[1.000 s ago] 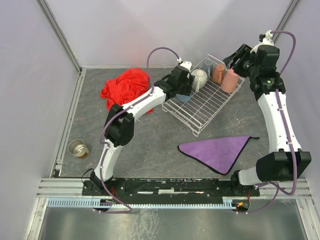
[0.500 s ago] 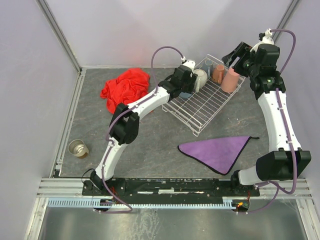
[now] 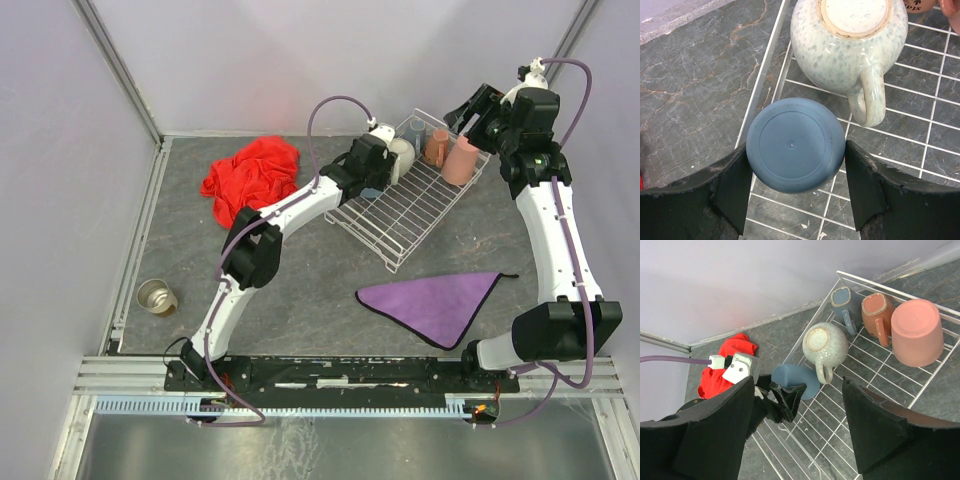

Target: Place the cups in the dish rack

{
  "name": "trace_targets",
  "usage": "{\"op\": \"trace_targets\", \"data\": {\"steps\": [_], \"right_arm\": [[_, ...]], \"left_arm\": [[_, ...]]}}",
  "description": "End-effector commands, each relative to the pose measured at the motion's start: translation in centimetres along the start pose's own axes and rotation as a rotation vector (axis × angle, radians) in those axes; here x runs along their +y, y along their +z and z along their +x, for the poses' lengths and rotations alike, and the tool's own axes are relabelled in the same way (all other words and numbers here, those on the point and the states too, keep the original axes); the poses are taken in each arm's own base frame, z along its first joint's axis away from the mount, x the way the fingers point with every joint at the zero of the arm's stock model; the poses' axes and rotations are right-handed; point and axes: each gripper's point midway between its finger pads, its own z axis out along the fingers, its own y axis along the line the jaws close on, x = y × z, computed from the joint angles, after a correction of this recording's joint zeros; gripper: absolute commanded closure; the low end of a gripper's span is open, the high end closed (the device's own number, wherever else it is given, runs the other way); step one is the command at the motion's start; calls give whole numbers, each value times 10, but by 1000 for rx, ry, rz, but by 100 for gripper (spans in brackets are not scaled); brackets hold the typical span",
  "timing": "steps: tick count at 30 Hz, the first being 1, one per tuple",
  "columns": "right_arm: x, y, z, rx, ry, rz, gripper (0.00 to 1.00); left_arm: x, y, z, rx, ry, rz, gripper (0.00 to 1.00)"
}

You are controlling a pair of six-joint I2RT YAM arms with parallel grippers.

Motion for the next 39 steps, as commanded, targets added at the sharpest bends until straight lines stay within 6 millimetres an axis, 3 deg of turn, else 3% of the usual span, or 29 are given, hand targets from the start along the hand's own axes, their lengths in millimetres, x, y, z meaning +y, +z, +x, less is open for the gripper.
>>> {"op": "trace_targets", "data": {"steps": [1,11,18,20,27,36,39], "right_arm": [[13,-7,-20,-61,-19,-44,22],[14,-8,-16,-53,-12,-54,22],[14,-9,-15,-52,-9,-60,22],[14,-8,-14,-51,-6,-61,22],[15,-8,-13,-50,-2,-64,23],[17,-9,-14,-52,12,-77,23],[18,-10,-14,-53,15,-78,23]], "left_arm": [[-8,-7,-19,-61,35,9,44],[-6,-9,-16,-57,66,-32,20],[-9,-10,-9,-47,86,-51,14],[-7,-23,-27,-80,72,-49,14],[-14,-41,-42,-100,56,-17,12],[-10,-65,-44,-93,25,-17,8],[-8,-80,-41,-81,1,-10,2]]}}
